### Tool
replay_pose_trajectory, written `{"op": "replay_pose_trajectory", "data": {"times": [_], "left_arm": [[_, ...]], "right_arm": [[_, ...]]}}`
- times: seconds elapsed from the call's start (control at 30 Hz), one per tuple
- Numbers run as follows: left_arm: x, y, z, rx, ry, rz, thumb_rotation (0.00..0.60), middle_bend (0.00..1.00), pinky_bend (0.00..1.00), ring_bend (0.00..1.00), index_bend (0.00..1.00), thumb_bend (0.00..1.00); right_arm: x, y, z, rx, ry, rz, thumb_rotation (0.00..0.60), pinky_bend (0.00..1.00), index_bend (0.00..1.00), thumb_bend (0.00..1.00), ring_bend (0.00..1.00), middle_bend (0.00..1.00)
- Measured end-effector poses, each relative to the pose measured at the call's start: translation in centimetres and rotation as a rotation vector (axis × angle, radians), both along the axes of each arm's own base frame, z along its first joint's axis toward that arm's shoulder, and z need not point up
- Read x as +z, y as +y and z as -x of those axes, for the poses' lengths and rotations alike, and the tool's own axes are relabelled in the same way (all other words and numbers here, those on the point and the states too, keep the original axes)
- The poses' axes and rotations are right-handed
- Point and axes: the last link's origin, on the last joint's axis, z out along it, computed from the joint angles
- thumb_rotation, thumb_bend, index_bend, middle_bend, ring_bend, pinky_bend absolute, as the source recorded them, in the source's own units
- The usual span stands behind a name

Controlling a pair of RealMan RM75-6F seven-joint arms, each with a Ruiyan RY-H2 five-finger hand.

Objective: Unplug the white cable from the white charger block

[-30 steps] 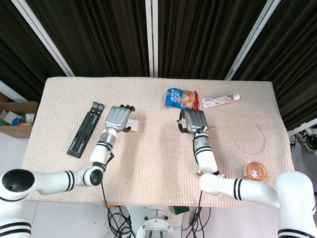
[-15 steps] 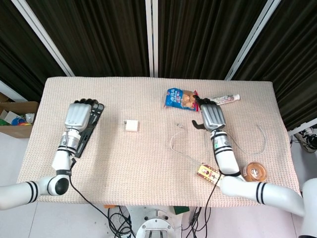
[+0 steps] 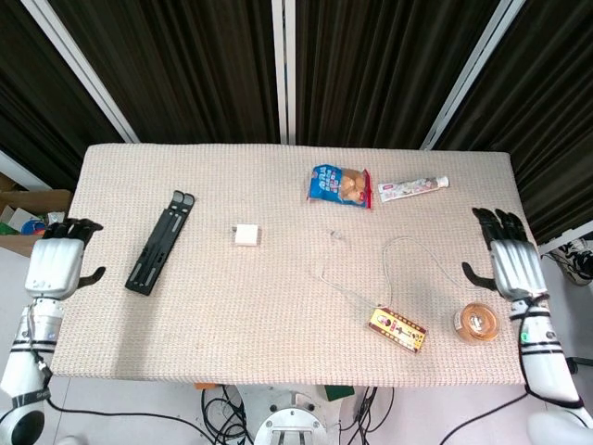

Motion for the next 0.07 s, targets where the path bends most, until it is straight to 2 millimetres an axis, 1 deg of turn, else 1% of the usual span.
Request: {"op": "replay_pose_trajectory", "data": {"times": [0.07], "left_arm": [[0.3,-1.8,0.4,0.003,-0.003,-0.014,0.6,0.23,0.22,0.17,0.27,0.15]], "right_arm": [[0.7,2.2,1.4,-0.02,-0.026,0.023,0.6,0.03,0.03,0.33,0.0,0.09]]}}
